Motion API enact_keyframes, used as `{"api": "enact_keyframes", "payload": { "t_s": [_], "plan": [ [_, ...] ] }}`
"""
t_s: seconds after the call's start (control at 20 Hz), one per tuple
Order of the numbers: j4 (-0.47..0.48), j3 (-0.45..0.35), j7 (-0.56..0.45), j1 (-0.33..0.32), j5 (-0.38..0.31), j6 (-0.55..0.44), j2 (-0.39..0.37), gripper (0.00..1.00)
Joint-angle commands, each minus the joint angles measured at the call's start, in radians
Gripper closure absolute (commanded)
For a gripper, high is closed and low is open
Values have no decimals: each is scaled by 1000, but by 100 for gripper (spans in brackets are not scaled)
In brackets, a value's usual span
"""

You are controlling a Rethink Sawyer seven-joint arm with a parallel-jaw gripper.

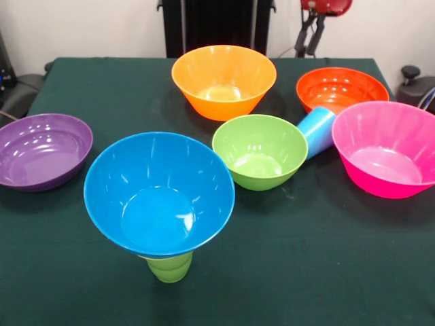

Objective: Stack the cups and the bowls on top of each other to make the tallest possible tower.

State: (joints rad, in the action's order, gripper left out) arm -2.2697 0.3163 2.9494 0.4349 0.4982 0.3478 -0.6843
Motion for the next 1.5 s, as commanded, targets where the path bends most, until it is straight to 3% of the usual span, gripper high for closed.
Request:
{"api": "enact_keyframes", "payload": {
  "t_s": [0.05, 0.5, 0.85, 1.25, 1.5],
  "plan": [
    [-45, -137, 110, -88, -197, 86, 26, 0],
    [0, -216, 169, -88, -313, 247, 206, 0],
    [59, -248, 146, -80, -318, 311, 334, 0],
    [155, -284, 114, -121, -327, 326, 483, 0],
    [165, -285, 97, -123, -320, 309, 493, 0]
  ]
}}
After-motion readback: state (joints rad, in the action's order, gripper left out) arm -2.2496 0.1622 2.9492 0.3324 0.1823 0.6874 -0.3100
